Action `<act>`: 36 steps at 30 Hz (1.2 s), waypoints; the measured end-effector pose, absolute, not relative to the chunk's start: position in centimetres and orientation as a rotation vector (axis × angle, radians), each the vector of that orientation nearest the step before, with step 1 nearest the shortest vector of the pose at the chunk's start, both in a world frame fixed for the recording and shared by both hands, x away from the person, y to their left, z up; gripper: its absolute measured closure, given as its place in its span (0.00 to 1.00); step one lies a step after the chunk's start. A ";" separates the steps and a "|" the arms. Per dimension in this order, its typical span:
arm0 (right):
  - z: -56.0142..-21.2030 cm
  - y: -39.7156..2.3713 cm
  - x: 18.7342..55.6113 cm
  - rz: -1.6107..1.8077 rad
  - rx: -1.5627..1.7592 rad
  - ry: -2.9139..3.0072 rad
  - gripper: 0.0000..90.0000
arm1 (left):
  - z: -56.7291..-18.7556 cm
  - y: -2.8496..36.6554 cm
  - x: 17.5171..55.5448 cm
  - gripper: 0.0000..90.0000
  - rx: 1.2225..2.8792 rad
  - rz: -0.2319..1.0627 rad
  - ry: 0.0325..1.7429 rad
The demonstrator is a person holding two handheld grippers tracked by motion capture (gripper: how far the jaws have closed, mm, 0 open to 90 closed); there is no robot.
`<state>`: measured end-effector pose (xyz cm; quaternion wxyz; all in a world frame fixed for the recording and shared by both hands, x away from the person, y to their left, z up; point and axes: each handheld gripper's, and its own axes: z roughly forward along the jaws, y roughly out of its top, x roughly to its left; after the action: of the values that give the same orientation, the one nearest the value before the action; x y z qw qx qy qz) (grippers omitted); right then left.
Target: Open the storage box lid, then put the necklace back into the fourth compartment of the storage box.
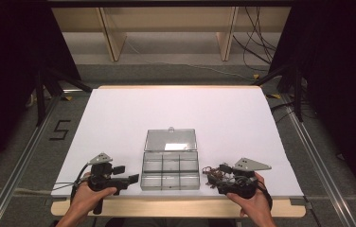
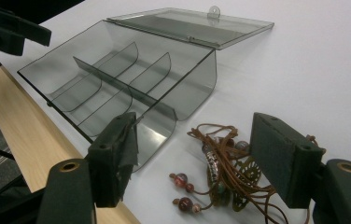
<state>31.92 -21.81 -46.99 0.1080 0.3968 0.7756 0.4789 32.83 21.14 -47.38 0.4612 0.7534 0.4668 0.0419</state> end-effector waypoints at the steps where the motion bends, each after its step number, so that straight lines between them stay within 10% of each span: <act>1: -47.0 -21.8 31.9 1.412 1.169 2.286 0.37 | -47.4 21.1 32.6 0.24 1.861 0.104 1.147; 36: -47.2 -21.9 32.8 1.228 1.127 2.319 0.36 | -48.5 19.9 28.7 0.21 1.988 0.167 1.041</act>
<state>32.82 -21.91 -47.24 0.1425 0.3905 0.8038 0.4255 28.68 19.87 -48.54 0.4312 0.7971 0.4173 0.0670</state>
